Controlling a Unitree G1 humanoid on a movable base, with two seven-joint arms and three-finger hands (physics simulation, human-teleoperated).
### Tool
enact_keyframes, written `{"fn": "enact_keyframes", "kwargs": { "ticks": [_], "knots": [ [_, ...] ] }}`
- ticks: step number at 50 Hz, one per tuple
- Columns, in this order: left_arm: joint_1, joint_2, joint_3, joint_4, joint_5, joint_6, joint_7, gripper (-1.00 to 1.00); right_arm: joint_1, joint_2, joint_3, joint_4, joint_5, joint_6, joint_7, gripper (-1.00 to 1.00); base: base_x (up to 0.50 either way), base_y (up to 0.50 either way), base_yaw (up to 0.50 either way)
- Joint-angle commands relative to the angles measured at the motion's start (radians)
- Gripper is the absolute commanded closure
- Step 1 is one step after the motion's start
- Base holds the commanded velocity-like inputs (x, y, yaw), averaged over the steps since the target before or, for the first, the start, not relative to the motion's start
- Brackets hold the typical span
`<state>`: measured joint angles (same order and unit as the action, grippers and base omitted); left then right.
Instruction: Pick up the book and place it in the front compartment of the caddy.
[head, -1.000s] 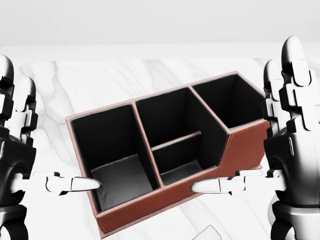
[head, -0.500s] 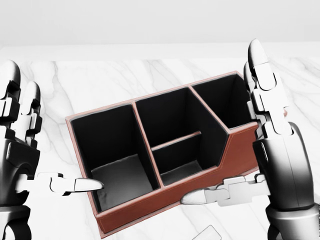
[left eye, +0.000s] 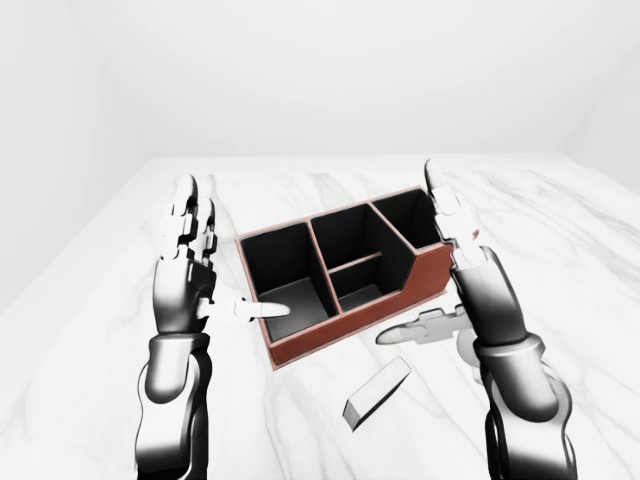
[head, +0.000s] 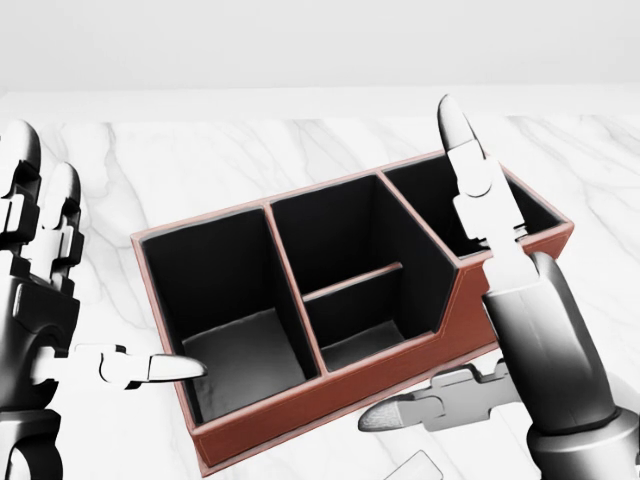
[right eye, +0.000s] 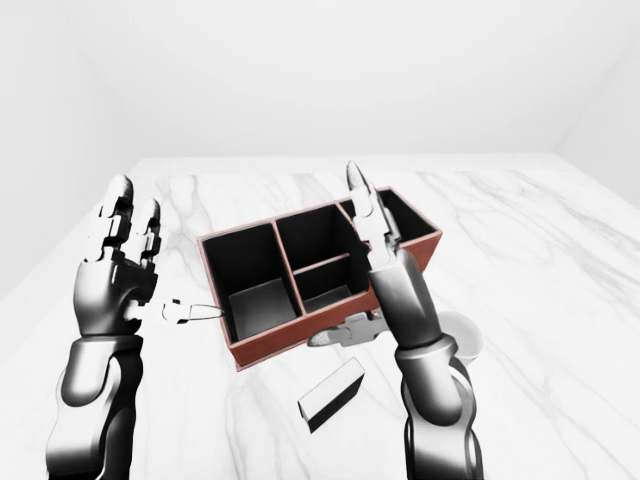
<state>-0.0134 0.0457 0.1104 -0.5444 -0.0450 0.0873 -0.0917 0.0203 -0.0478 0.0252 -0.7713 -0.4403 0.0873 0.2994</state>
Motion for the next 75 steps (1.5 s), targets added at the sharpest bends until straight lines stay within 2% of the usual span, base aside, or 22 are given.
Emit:
{"fn": "enact_keyframes", "kwargs": {
  "ticks": [1, 14, 39, 75],
  "knots": [
    [-0.002, 0.000, -0.002, 0.016, 0.002, 0.000, 0.002, -1.00, -0.009, 0.004, 0.017, -0.026, -0.082, 0.000, 0.056, -1.00, 0.00, 0.00, 0.00],
    [-0.001, 0.000, -0.001, 0.026, 0.001, 0.000, 0.001, -1.00, 0.012, 0.009, 0.054, -0.073, -0.175, 0.000, 0.117, -1.00, 0.00, 0.00, 0.00],
    [0.000, 0.000, -0.003, 0.035, 0.006, 0.000, 0.000, -1.00, 0.146, 0.010, 0.077, -0.073, -0.235, 0.000, 0.127, -1.00, 0.00, 0.00, 0.00],
    [0.002, -0.001, -0.007, 0.049, 0.010, 0.000, 0.000, -1.00, 0.189, 0.013, 0.123, -0.202, -0.342, 0.000, 0.230, -1.00, 0.00, 0.00, 0.00]
  ]
}}
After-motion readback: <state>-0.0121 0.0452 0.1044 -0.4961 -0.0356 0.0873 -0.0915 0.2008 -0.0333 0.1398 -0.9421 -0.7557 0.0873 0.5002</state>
